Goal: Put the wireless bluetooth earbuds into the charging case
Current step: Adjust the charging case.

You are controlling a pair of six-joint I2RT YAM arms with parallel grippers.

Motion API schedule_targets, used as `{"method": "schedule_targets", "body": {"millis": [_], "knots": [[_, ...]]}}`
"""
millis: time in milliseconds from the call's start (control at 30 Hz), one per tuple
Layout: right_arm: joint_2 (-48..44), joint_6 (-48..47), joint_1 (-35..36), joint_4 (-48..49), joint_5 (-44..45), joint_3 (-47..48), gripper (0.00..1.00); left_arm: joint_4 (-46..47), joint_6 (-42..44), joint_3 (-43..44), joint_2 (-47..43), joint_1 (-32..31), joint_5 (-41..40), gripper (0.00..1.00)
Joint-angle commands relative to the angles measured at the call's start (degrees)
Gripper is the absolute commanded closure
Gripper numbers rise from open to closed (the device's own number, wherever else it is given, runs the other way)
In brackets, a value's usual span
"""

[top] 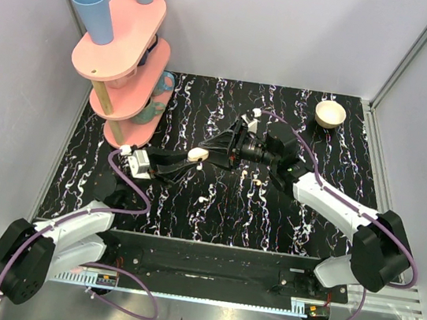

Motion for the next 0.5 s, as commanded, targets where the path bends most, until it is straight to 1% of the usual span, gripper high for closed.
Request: {"method": "schedule_targets", "body": {"millis": [0,67,100,300,367,400,433,467], "knots": [[-2.45,-0.38,0.14,2.10,-0.66,0.50,0.45,14.73,1.66,0.82,-0.38,-0.18,-1.15,1.00],[-2.72,-0.73,0.06,1.84,-0.58,0.59,0.56,14.46,1.66,0.91,-0.38,-0.18,-1.33,1.00],[-2.72,-0.91,0.14,1.84,-0.66,0.50,0.60,13.85,1.48,1.00,-0.38,-0.26,-1.07,1.00],[-2.98,-1.96,0.14,1.05,-0.49,0.85,0.65,12.09,1.22,1.53,-0.64,-0.26,-1.33,1.00],[-3.07,-2.05,0.14,0.87,-0.40,0.85,0.66,11.65,1.22,1.70,-0.73,-0.26,-1.15,0.96],[-2.98,-2.40,0.14,0.61,-0.40,1.03,0.68,11.13,0.61,1.79,-0.73,-0.26,-1.32,0.90],[-2.98,-2.58,0.14,0.43,-0.40,1.03,0.69,10.95,0.34,1.88,-0.90,-0.26,-1.50,0.86],[-2.98,-2.58,0.23,0.26,-0.31,1.03,0.69,10.77,0.25,1.88,-0.91,-0.26,-1.50,0.85]]}}
